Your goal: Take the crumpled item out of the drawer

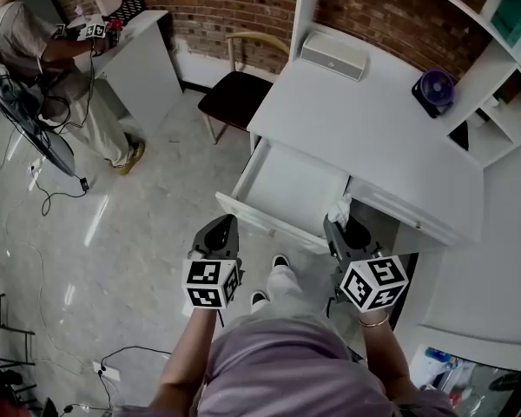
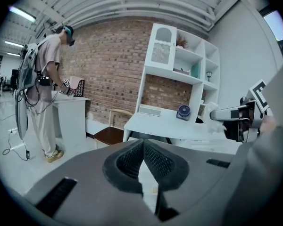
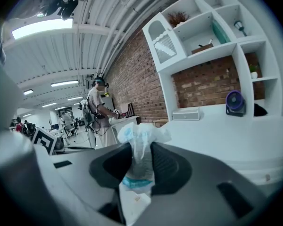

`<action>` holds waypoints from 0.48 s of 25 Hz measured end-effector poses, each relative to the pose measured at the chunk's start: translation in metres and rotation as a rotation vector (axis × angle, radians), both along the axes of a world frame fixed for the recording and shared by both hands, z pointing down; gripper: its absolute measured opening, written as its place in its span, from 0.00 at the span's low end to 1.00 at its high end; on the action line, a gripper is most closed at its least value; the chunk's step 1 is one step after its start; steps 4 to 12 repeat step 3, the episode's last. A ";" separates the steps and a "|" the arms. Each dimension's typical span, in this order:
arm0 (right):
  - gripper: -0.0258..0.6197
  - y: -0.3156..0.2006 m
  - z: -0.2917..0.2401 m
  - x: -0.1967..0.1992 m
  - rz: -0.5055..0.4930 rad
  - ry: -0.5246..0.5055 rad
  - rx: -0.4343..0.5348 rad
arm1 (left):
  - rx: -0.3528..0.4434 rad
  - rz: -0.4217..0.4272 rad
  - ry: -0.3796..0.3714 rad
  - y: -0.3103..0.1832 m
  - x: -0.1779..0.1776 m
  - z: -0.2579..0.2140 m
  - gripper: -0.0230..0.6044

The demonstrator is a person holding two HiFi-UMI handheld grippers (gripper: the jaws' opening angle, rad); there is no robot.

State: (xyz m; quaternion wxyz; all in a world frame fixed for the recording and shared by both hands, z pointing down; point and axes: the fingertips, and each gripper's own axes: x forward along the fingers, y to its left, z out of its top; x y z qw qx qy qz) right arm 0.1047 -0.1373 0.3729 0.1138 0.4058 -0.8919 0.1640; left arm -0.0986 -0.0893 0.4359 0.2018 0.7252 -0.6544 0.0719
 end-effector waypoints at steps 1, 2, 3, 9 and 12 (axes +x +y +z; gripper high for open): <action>0.23 -0.001 -0.001 0.000 -0.001 -0.001 0.002 | 0.000 0.000 -0.001 -0.001 0.000 0.000 0.04; 0.23 -0.001 -0.001 0.001 -0.002 -0.002 0.004 | 0.001 0.000 -0.003 -0.002 0.001 0.000 0.04; 0.23 -0.002 -0.002 0.001 -0.003 -0.003 0.005 | 0.001 0.000 -0.004 -0.002 0.001 0.000 0.04; 0.23 -0.002 -0.002 0.001 -0.003 -0.003 0.005 | 0.001 0.000 -0.004 -0.002 0.001 0.000 0.04; 0.23 -0.002 -0.002 0.001 -0.003 -0.003 0.005 | 0.001 0.000 -0.004 -0.002 0.001 0.000 0.04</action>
